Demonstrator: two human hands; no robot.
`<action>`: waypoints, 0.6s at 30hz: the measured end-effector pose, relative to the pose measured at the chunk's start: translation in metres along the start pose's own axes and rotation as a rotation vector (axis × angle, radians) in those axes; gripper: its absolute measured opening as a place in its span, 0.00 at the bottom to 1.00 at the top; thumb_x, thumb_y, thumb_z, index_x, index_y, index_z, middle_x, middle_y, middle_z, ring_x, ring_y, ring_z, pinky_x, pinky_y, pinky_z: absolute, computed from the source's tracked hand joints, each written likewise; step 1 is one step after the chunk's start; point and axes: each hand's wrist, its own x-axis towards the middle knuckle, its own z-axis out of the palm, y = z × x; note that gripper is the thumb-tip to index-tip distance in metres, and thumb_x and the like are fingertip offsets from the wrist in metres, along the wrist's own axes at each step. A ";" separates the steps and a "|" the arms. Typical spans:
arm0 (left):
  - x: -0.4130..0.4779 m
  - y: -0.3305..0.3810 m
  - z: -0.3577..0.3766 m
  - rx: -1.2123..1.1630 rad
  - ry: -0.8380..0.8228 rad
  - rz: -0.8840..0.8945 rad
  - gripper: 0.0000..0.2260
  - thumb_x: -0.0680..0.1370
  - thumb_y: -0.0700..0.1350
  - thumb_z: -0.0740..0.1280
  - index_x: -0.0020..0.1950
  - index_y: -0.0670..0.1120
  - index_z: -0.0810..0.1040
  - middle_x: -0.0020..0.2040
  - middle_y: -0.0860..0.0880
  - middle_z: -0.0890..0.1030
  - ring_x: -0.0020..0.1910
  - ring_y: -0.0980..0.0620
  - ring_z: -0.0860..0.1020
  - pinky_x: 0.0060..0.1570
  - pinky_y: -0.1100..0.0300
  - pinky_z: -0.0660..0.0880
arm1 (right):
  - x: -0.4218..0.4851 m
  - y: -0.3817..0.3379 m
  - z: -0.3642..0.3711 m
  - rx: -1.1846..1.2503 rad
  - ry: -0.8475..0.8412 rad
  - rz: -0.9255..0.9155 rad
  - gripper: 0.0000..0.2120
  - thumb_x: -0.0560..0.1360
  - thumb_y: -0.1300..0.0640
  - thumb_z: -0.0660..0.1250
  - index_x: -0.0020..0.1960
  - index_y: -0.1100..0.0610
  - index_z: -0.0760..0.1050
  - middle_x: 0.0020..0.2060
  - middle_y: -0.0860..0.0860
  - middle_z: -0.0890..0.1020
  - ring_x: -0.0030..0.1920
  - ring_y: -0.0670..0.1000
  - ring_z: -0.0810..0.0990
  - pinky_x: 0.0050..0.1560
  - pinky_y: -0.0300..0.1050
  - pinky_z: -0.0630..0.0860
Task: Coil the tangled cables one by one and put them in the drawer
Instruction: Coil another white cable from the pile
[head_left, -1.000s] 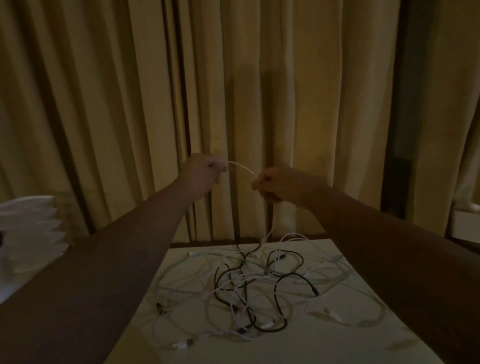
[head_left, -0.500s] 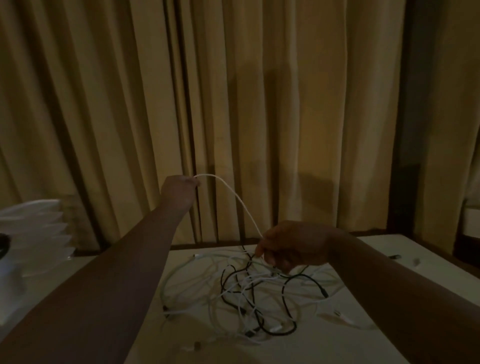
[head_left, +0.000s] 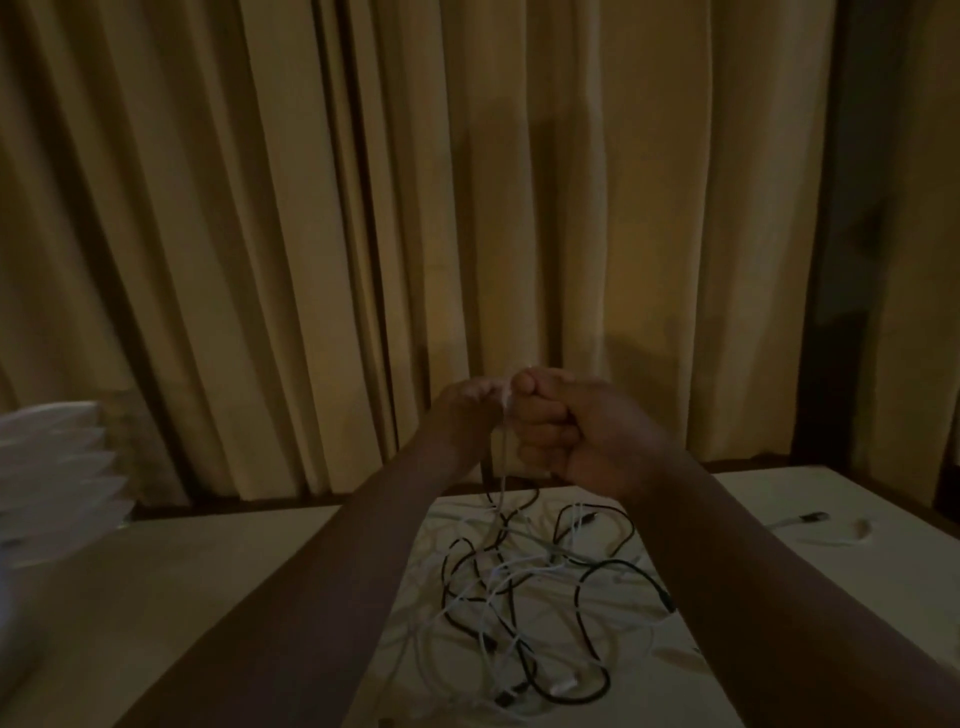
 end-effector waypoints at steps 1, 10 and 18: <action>0.001 -0.001 0.005 -0.014 0.037 -0.019 0.15 0.82 0.37 0.58 0.43 0.38 0.82 0.29 0.48 0.81 0.31 0.50 0.79 0.32 0.62 0.76 | 0.002 -0.002 0.000 0.040 -0.008 -0.045 0.10 0.83 0.56 0.55 0.46 0.56 0.71 0.30 0.46 0.62 0.26 0.44 0.60 0.28 0.38 0.63; 0.001 -0.037 0.023 -0.033 0.108 0.065 0.16 0.84 0.48 0.62 0.38 0.46 0.77 0.26 0.50 0.69 0.21 0.54 0.63 0.25 0.64 0.61 | 0.009 -0.001 -0.013 0.405 0.104 -0.300 0.09 0.81 0.61 0.55 0.47 0.57 0.73 0.31 0.46 0.73 0.26 0.42 0.69 0.30 0.35 0.69; -0.004 -0.041 0.043 0.639 -0.189 0.151 0.17 0.84 0.45 0.59 0.37 0.47 0.77 0.25 0.55 0.74 0.23 0.61 0.69 0.28 0.64 0.66 | 0.017 0.011 -0.042 0.070 0.523 -0.521 0.13 0.86 0.59 0.55 0.53 0.65 0.75 0.40 0.55 0.82 0.40 0.49 0.82 0.47 0.43 0.82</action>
